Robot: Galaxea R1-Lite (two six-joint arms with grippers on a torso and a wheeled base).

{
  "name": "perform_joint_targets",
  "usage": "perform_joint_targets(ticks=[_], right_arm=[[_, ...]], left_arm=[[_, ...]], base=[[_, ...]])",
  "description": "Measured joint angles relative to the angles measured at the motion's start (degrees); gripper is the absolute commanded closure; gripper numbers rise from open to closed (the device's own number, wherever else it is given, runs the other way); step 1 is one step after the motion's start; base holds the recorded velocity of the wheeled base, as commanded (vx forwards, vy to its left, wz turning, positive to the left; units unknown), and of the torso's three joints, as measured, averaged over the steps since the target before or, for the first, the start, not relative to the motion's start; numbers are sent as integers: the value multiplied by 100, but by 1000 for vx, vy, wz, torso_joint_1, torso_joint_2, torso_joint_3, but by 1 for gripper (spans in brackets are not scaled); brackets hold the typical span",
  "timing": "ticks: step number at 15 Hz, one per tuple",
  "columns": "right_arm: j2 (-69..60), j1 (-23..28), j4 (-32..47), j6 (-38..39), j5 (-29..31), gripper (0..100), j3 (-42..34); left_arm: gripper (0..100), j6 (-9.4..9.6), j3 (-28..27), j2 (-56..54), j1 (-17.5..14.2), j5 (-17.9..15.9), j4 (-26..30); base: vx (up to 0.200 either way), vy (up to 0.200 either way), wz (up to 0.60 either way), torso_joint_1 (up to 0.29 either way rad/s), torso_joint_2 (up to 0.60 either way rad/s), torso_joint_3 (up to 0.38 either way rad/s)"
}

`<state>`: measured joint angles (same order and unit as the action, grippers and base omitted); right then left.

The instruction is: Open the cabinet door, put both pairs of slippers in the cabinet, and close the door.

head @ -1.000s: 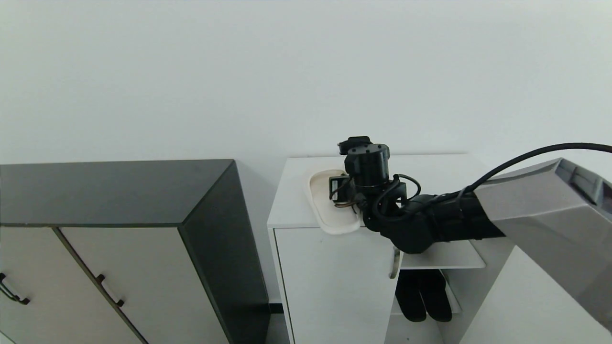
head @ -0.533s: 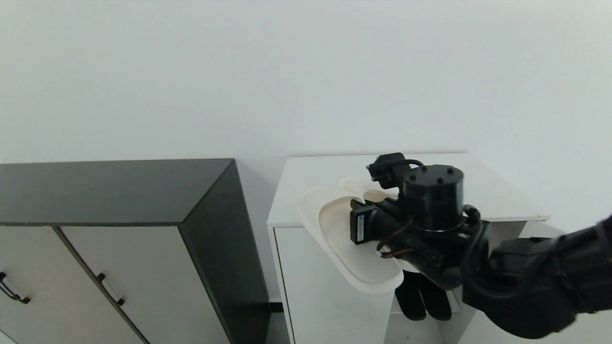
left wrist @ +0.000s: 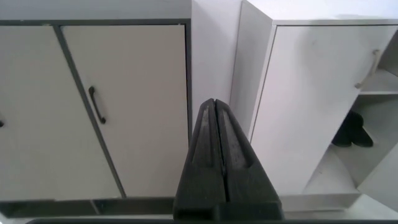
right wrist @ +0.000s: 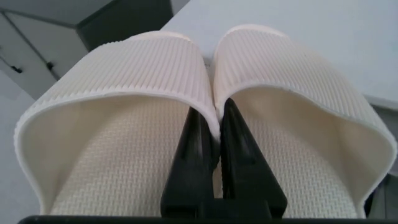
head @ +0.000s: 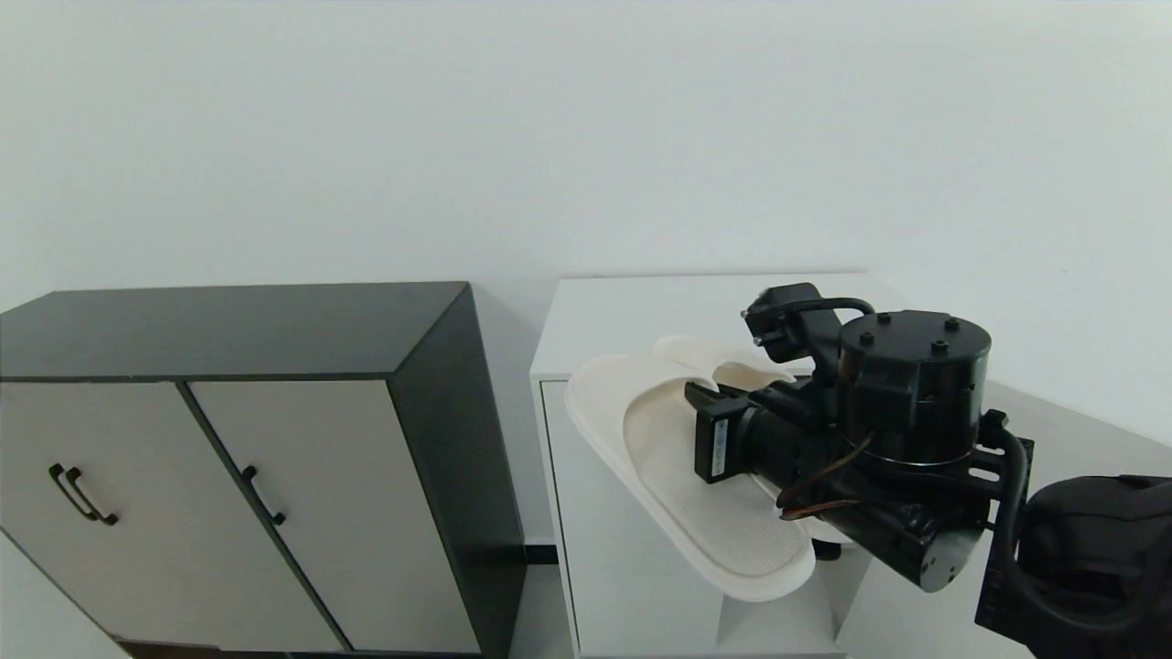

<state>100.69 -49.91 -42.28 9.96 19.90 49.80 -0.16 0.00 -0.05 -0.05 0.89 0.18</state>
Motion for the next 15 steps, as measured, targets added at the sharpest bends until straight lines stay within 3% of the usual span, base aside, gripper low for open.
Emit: perform_joint_targets(ticks=[8, 15], right_arm=[[-54, -6, 0, -20, 11, 100, -134], [-52, 22, -6, -2, 52, 100, -176]], left_arm=[[100, -5, 0, 0, -2, 4, 0], [100, 0, 0, 0, -11, 15, -5]], base=[[0, 0, 0, 0, 0, 0], [0, -200, 0, 3, 1, 1]])
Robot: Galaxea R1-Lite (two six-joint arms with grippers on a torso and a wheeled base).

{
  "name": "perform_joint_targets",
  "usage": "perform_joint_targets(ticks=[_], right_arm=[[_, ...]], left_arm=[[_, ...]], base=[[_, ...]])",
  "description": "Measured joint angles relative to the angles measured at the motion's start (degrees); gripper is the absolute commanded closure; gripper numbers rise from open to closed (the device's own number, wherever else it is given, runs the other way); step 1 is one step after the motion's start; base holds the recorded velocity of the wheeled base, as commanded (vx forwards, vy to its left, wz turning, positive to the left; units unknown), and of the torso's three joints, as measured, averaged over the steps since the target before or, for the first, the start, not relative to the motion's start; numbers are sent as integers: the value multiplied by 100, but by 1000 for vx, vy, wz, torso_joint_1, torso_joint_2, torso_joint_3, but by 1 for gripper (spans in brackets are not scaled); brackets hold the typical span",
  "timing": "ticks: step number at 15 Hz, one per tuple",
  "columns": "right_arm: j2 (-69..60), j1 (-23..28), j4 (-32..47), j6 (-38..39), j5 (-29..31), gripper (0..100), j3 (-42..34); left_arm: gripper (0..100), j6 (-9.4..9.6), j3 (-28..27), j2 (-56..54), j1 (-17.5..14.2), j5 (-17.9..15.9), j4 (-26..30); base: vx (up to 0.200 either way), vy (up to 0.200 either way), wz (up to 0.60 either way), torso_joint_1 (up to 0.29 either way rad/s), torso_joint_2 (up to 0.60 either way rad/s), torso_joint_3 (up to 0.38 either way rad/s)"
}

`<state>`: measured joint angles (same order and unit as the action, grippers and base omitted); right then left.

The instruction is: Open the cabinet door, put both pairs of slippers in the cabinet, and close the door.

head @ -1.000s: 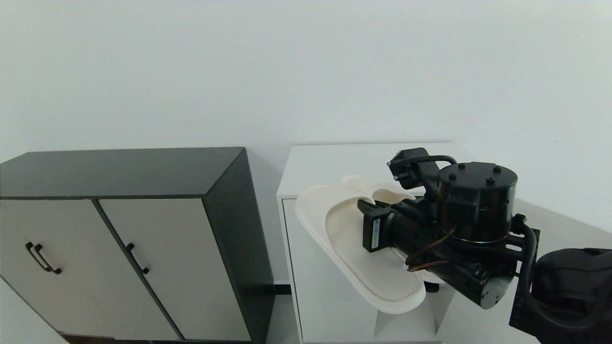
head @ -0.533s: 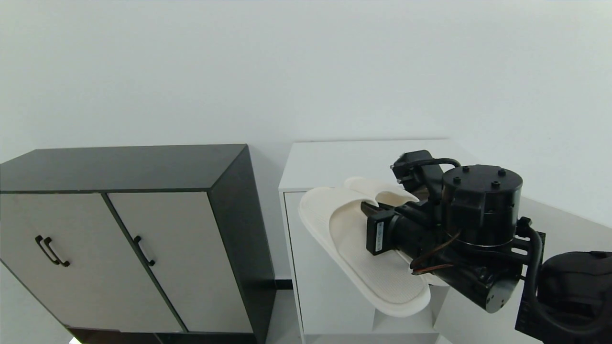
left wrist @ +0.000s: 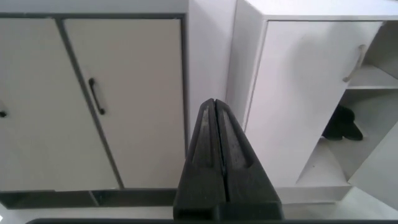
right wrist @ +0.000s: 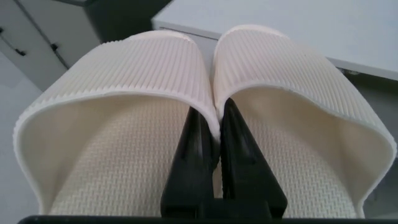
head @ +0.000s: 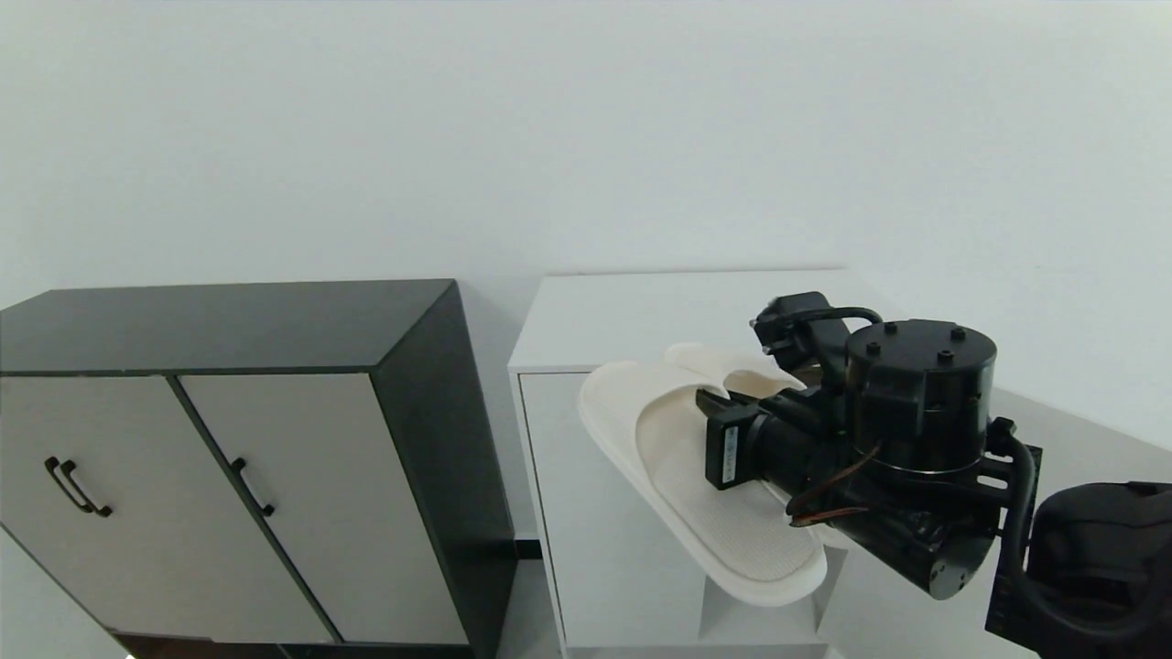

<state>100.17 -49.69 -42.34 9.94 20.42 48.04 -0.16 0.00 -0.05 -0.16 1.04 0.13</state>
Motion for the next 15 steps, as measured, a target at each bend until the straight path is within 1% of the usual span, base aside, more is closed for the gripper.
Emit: perform_joint_targets(ticks=[3, 6, 10, 13, 15], right_arm=[[-9, -15, -38, 2, -28, 100, -45], [-9, -9, -315, -23, -41, 100, -171], [-9, -11, -343, -28, -34, 100, -262], [-6, -11, -380, -23, -41, 100, -336], [11, 20, -558, -34, -66, 100, -417]], left_arm=[[100, 0, 0, 0, 13, 0, 9], [100, 0, 0, 0, 9, 0, 5], [100, -2, 0, 0, 9, 0, 5], [100, 0, 0, 0, 2, -11, 0], [100, 0, 0, 0, 16, -11, 5]], base=[[0, -200, 0, 5, -1, 4], [0, -200, 0, 5, 5, 1], [0, -200, 0, 5, 7, 2], [0, 0, 0, 0, 0, 0], [0, 0, 0, 0, 0, 0]])
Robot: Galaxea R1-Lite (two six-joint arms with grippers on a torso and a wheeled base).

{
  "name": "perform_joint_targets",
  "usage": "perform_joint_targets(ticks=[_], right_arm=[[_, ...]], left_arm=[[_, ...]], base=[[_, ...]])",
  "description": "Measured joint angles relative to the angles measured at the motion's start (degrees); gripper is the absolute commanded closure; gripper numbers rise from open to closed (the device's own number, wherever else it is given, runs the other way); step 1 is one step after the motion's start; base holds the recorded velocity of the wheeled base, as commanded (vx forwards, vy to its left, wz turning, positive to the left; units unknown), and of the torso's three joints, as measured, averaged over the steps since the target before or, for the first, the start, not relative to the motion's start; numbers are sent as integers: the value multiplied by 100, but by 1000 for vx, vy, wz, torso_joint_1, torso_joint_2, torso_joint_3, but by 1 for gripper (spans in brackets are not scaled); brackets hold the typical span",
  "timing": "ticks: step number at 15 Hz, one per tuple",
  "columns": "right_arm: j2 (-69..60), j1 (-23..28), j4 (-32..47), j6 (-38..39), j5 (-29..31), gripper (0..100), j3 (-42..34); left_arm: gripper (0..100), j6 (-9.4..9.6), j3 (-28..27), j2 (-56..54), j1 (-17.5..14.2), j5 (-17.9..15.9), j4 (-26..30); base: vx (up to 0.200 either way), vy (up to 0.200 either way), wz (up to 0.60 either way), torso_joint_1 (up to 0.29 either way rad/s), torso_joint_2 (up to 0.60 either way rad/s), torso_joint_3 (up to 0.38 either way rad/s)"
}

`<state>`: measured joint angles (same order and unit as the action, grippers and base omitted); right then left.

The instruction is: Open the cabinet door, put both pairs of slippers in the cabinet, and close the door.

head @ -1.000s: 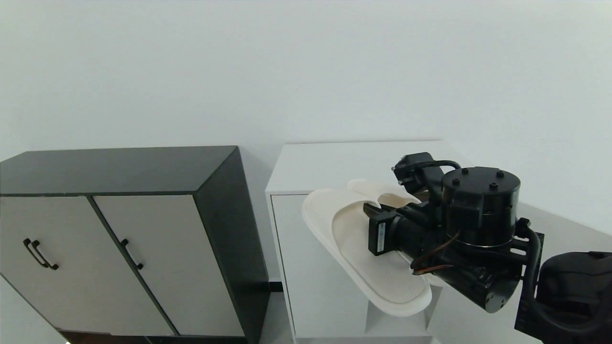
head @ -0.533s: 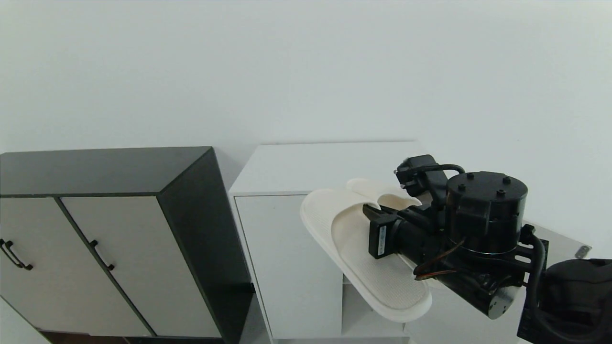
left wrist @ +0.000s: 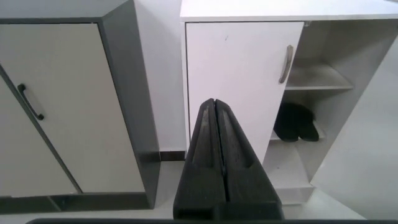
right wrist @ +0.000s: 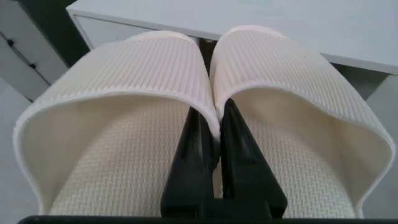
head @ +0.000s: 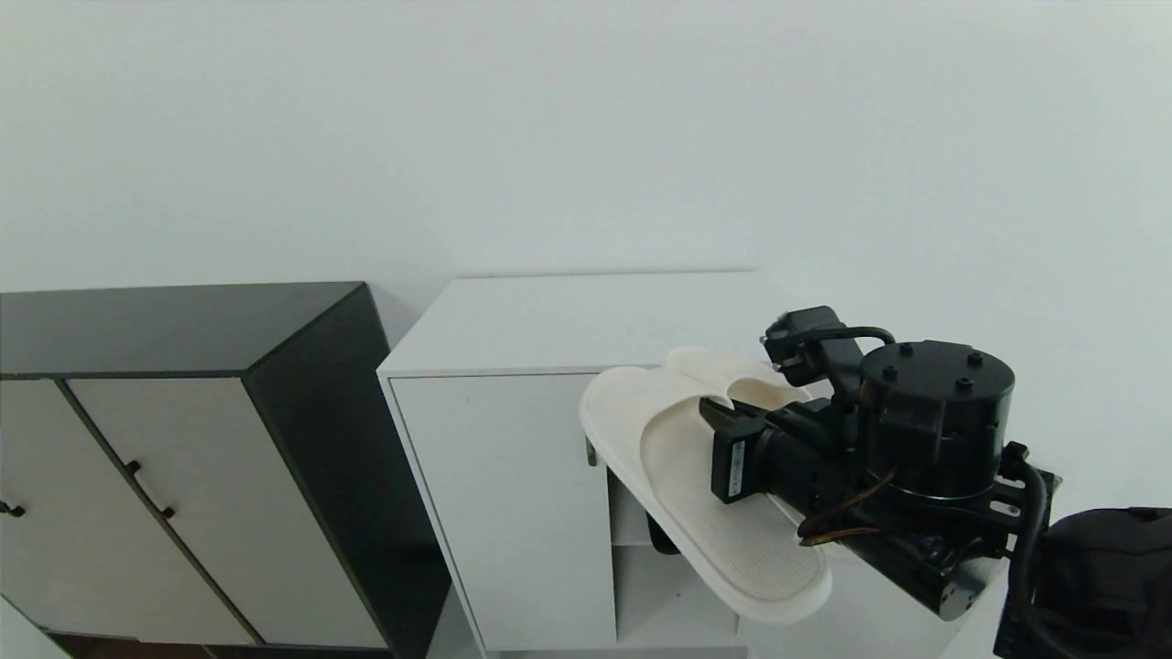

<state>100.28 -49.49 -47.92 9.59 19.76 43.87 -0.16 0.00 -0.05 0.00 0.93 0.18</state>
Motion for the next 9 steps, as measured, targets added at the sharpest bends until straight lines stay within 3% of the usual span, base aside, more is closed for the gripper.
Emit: perform_joint_targets(ticks=[7, 9], right_arm=[[27, 127, -362, -383, -129, 100, -427], [35, 126, -452, -369, -154, 100, -446]], left_arm=[[100, -6, 0, 0, -11, 9, -5], [100, -6, 0, 0, -7, 11, -2]], base=[[0, 0, 0, -6, 12, 9], [0, 0, 0, -163, 361, 178]])
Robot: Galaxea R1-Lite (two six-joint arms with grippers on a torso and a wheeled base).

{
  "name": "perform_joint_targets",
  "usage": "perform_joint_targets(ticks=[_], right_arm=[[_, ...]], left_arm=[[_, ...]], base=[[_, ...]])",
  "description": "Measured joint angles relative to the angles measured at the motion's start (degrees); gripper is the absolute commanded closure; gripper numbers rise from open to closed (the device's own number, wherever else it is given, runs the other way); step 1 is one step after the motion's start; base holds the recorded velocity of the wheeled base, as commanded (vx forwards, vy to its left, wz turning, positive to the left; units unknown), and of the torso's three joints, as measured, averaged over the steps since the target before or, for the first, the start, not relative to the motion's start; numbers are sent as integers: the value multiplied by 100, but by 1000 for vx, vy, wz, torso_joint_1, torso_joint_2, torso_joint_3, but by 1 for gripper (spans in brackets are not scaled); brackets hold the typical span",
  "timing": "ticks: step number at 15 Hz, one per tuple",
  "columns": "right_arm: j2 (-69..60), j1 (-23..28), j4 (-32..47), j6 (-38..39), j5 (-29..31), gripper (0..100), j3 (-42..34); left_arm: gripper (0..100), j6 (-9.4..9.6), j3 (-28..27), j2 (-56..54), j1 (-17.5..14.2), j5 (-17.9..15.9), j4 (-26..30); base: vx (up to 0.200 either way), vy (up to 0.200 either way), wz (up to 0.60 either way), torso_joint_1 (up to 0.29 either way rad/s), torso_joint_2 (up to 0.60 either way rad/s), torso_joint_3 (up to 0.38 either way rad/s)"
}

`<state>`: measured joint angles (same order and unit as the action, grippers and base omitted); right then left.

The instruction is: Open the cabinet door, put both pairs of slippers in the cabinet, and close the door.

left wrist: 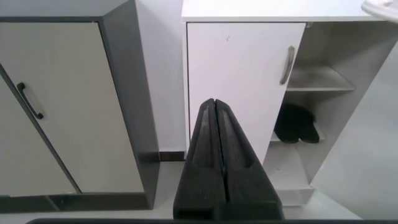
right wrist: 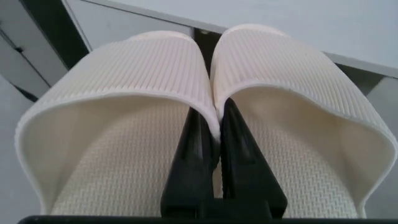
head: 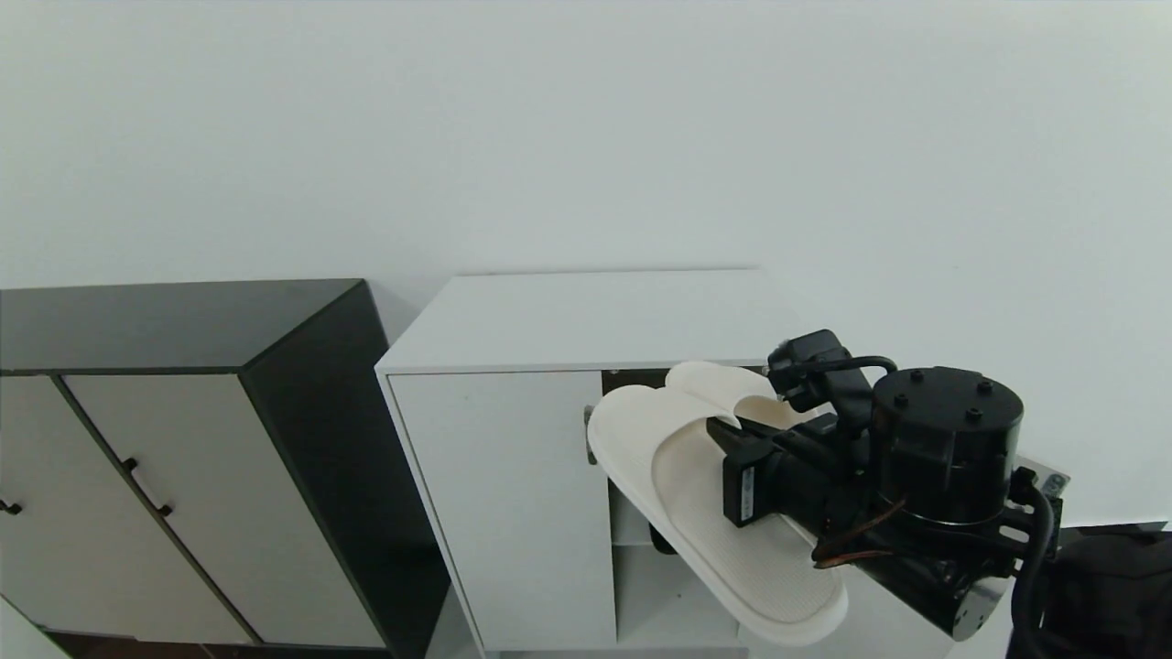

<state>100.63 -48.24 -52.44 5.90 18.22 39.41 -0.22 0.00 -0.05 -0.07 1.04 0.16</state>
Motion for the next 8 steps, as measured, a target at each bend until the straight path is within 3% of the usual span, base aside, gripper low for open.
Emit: perform_joint_targets(ticks=[8], right_arm=[[46, 1, -262, -33, 6, 100, -46]], left_arm=[[100, -29, 0, 0, 0, -2, 5]], base=[[0, 0, 0, -248, 501, 253]])
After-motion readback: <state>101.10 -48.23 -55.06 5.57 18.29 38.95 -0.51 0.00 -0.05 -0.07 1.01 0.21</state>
